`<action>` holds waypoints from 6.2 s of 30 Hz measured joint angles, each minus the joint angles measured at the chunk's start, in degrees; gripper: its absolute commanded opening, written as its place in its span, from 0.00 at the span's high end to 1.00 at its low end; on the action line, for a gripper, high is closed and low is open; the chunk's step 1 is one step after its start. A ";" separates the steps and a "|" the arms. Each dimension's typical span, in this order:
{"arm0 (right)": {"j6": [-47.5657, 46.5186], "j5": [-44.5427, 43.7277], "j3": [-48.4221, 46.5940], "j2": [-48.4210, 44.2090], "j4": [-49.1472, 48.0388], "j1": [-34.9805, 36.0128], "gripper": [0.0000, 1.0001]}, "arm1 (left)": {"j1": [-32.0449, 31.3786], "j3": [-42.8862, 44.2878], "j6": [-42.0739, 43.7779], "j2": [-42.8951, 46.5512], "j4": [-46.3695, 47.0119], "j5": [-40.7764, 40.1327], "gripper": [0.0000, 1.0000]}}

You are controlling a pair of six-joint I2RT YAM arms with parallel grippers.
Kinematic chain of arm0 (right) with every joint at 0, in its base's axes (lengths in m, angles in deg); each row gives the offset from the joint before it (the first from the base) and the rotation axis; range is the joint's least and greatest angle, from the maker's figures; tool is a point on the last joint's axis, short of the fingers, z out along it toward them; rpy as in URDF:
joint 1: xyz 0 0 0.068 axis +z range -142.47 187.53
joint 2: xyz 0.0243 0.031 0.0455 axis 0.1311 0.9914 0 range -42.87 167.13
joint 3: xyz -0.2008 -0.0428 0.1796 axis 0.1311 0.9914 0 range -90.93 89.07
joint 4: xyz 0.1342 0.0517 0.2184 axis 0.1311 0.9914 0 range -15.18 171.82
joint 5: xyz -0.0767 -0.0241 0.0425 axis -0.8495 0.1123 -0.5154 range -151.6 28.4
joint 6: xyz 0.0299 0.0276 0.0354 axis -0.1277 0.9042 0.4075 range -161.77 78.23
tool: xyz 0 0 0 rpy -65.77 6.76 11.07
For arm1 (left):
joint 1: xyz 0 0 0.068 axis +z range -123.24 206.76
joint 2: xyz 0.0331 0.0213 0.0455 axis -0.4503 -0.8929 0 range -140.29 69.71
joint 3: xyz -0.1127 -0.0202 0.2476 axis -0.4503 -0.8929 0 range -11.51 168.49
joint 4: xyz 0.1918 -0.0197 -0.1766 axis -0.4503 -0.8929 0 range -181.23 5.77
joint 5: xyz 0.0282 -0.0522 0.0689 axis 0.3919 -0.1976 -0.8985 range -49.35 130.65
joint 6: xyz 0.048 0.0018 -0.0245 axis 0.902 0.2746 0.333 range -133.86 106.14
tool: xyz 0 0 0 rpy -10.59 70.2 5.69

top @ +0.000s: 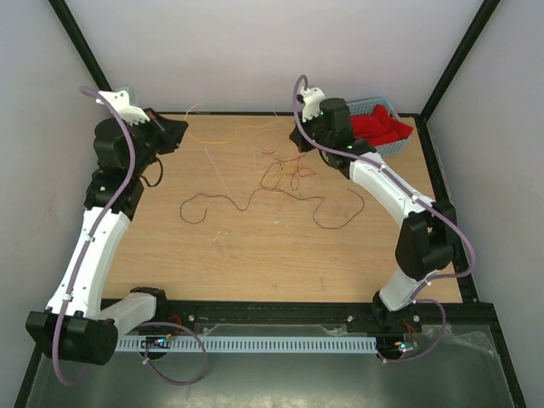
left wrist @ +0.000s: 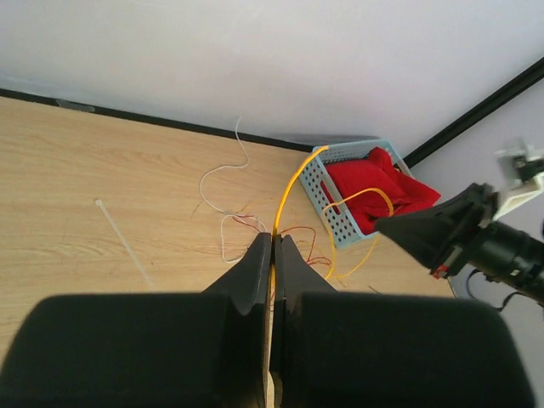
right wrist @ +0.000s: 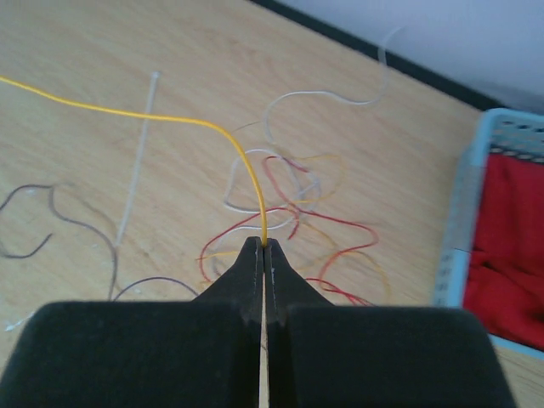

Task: Zip-tie the wires
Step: Untie the cable at the center of the board, then straighten the cable at the center of the board.

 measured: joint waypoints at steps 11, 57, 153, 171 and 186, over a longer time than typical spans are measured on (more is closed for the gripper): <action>-10.91 -18.03 -11.93 -4.15 5.03 1.20 1.00 | -2.38 -2.62 -2.38 -2.08 0.98 1.88 1.00; -7.69 -9.53 -18.99 16.68 12.66 7.48 0.43 | 14.32 -30.16 -9.46 -1.05 3.58 -1.88 1.00; -3.19 -61.16 16.41 -4.00 25.51 2.51 1.00 | 16.96 -46.18 -10.71 12.46 3.13 9.05 1.00; -3.06 -58.55 18.95 -4.00 21.75 -2.95 1.00 | 19.58 -41.53 -8.83 4.96 3.13 -1.05 1.00; -2.43 -52.78 18.95 2.93 20.65 -3.45 0.87 | 17.49 -41.07 -8.35 -2.64 6.82 -0.52 1.00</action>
